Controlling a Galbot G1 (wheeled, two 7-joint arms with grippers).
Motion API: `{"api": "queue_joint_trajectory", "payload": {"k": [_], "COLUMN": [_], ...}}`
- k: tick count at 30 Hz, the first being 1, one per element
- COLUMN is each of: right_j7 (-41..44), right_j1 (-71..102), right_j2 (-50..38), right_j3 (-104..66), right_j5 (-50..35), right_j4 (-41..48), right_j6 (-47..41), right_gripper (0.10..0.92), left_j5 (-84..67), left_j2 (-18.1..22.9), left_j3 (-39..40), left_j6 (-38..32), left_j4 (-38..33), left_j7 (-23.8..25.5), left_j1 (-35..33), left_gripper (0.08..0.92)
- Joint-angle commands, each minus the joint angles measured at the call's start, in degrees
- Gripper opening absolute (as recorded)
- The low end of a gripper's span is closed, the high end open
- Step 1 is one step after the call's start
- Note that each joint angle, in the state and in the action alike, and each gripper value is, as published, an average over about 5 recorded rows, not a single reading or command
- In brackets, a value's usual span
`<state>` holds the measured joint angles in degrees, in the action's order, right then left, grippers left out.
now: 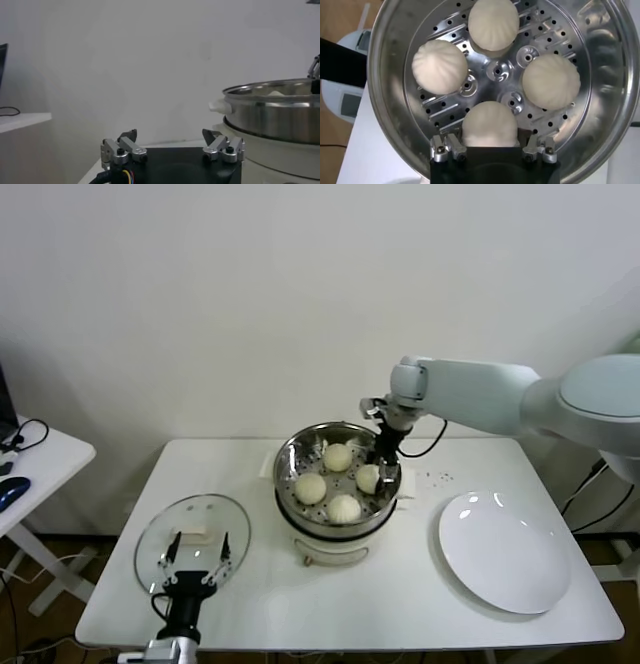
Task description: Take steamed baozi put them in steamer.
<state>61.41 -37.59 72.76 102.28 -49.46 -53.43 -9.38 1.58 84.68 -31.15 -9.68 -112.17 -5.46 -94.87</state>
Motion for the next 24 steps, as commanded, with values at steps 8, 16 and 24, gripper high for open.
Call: {"api": "queue_joint_trajectory", "payload": {"k": [8, 16, 24], "right_j7": [0.08, 2.09, -0.57], "right_j1": [-0.23, -4.08, -7.15], "right_j2": [0.31, -0.60, -10.92], "right_j3": [-1.20, -5.08, -16.95], "right_j5": [0.74, -0.04, 7.23], "right_j4": [-0.26, -1.05, -8.12], "right_j6": [0.66, 2.01, 3.56], "right_gripper": [0.819, 0.823, 0.823], "left_j5": [0.10, 0.88, 1.56], "left_j2": [-0.03, -0.22, -0.48], "left_j3": [-0.08, -0.12, -0.79], "left_j6": [-0.17, -0.05, -0.31], "left_j4": [0.35, 0.18, 0.93], "left_j7": [0.00, 0.01, 0.09], "left_j1": [0.03, 0.32, 1.18], "left_gripper": [0.823, 0.823, 0.823]}}
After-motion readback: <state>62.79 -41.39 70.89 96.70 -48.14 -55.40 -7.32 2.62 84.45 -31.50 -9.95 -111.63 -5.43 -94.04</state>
